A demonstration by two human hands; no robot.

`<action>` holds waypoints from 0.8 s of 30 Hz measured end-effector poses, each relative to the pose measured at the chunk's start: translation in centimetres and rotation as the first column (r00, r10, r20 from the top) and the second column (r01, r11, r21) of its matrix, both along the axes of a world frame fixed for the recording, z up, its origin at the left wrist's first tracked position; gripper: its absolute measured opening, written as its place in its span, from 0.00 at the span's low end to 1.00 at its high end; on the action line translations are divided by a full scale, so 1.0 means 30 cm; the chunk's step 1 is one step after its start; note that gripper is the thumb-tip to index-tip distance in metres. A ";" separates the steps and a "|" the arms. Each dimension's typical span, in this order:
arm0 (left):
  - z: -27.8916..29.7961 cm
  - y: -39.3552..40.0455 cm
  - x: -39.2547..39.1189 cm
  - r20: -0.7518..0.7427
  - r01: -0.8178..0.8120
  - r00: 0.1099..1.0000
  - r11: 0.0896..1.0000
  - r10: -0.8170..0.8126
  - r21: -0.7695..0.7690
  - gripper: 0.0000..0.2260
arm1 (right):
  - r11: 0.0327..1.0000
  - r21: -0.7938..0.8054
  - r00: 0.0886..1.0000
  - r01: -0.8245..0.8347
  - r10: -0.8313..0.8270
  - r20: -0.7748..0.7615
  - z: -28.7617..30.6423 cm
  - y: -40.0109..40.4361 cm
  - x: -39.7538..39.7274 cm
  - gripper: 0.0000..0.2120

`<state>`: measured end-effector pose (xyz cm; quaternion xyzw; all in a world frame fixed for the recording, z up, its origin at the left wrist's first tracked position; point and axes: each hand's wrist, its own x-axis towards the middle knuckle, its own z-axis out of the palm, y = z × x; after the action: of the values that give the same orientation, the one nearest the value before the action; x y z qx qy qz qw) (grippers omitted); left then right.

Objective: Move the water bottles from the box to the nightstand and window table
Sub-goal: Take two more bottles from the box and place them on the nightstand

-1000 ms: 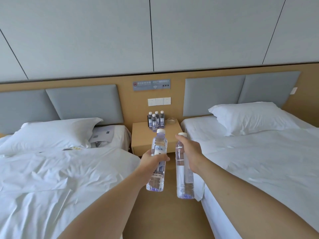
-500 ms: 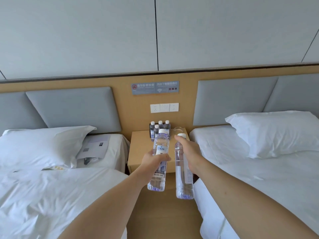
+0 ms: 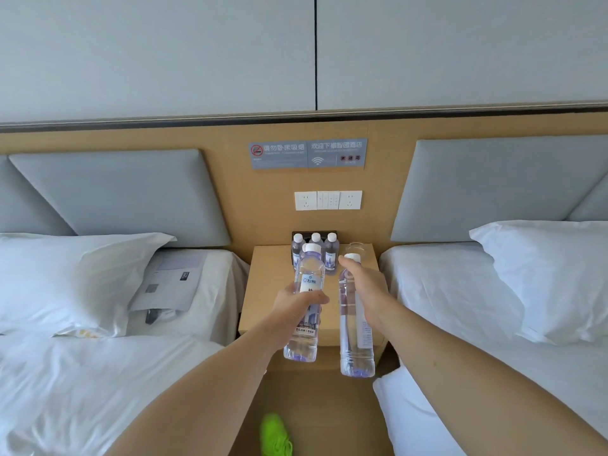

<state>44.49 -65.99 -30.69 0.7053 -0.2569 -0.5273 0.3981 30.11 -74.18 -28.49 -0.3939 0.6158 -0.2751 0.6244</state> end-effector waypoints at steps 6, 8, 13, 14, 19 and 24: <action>-0.094 -0.228 0.168 -0.172 0.037 0.984 0.999 -0.036 -0.002 0.35 | 0.998 0.037 0.999 -0.041 0.040 0.020 -0.086 -0.222 0.140 0.20; -0.132 -0.313 0.228 -0.226 0.029 0.974 0.999 -0.022 0.026 0.43 | 0.998 0.050 0.999 -0.050 0.050 0.011 -0.120 -0.302 0.189 0.21; -0.200 -0.458 0.368 -0.115 0.090 0.990 0.988 -0.075 0.126 0.43 | 0.999 0.038 0.998 -0.005 0.007 -0.057 -0.195 -0.443 0.283 0.16; -0.210 -0.488 0.396 -0.099 0.125 0.989 0.984 -0.113 0.128 0.37 | 1.000 0.016 0.997 0.006 -0.005 -0.074 -0.215 -0.465 0.294 0.14; -0.269 -0.588 0.492 0.116 0.206 0.969 0.973 -0.217 0.100 0.21 | 0.980 -0.129 0.909 -0.152 0.088 -0.407 -0.325 -0.542 0.340 0.18; -0.367 -0.629 0.522 0.391 0.351 0.825 0.913 -0.407 0.209 0.21 | 0.923 -0.095 0.744 -0.372 0.236 -0.625 -0.417 -0.622 0.343 0.24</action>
<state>60.15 -84.86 -41.70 0.7620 -0.4383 -0.4442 0.1733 40.40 -92.83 -40.99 -0.6207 0.6758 -0.0936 0.3863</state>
